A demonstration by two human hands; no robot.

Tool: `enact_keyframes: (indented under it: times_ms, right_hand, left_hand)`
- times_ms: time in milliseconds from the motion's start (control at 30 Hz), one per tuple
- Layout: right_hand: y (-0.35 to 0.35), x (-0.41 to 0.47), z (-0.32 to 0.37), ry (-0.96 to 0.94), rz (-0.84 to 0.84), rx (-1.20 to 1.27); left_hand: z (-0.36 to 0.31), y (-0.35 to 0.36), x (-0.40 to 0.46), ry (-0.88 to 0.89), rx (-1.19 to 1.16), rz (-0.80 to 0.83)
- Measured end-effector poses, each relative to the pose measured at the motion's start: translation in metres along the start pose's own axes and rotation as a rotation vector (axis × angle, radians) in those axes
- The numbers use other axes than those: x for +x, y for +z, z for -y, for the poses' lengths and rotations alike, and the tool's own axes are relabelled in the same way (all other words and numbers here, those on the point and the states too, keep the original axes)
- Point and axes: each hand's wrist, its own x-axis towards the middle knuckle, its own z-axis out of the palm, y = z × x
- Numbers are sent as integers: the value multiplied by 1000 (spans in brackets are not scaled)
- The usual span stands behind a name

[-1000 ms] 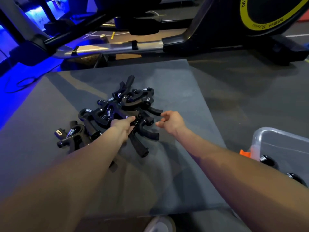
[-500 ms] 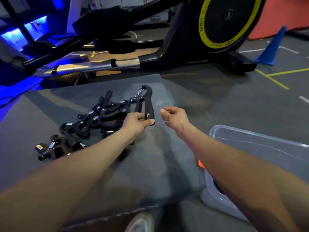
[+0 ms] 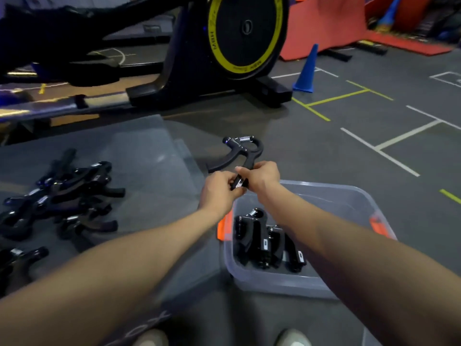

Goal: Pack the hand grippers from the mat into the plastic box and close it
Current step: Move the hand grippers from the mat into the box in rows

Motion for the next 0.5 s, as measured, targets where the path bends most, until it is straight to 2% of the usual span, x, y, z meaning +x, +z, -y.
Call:
enact_keyframes:
  times_ms: [133,200,300,500]
  right_hand:
    - [-31,7,-14,137,-115,131]
    - [-45,10,-22,202,-139,159]
    - [-66,16,-36,251,-173,81]
    - [-102,21,-70,280,-209,-82]
  left_hand:
    - [-20,29,-7,105,46,38]
    - [-25,43,-10,139,-33,104]
    - [-34,62,-15,134,-111,209]
    - [-30,96,-18,91,92,201]
